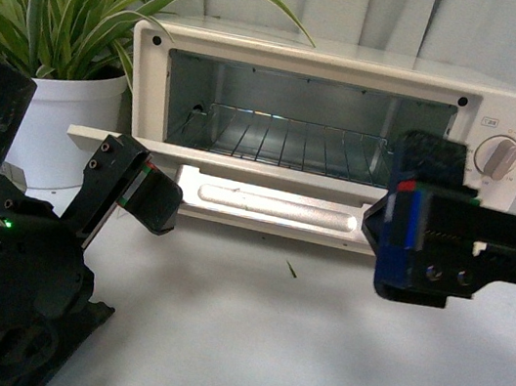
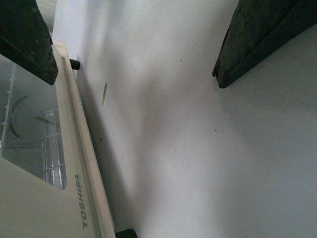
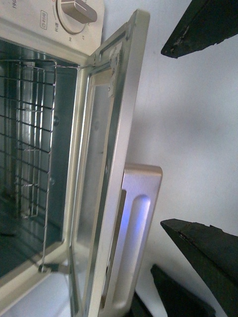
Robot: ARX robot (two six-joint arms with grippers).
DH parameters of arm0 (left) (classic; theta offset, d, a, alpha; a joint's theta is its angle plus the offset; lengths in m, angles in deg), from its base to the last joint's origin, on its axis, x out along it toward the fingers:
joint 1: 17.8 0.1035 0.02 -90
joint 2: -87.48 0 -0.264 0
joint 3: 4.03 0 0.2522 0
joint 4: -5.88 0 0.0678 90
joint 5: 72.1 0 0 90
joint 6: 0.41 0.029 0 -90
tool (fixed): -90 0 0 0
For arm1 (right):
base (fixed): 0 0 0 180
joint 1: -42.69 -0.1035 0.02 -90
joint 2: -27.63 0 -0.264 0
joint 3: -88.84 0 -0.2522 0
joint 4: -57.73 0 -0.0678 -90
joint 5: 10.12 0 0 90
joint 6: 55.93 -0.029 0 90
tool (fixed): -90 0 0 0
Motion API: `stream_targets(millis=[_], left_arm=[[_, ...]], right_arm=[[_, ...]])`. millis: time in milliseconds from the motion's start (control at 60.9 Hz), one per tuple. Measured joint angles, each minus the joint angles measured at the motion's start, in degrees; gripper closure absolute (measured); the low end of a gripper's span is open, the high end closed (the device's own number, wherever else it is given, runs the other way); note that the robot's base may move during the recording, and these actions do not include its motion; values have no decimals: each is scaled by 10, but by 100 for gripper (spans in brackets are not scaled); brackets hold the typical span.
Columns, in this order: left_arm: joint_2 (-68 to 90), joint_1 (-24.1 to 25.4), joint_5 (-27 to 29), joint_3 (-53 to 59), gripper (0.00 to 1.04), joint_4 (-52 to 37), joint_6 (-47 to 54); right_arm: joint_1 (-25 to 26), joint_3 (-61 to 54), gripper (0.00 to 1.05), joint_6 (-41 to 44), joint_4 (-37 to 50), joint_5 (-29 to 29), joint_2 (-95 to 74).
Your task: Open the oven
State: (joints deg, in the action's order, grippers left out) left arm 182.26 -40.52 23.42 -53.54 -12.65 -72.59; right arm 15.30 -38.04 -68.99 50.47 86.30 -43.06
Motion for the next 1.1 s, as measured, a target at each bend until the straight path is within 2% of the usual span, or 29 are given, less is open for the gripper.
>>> stream_targets(millis=[181,575,805,1100], left_arm=[[-10,10,0,11,7,2,7],[-25,-4,105,15,7,48,156],[-25,-20,141,14,7,58,240],[-23,-45,233,14,7,53,399]], right_arm=[[18,-36,9,-40,-4,-7,79],[97,-75,9,-58,4,-37,94],[110,-85,9,-58,4,-47,100],[115,-91,9,-58,4,-53,105]])
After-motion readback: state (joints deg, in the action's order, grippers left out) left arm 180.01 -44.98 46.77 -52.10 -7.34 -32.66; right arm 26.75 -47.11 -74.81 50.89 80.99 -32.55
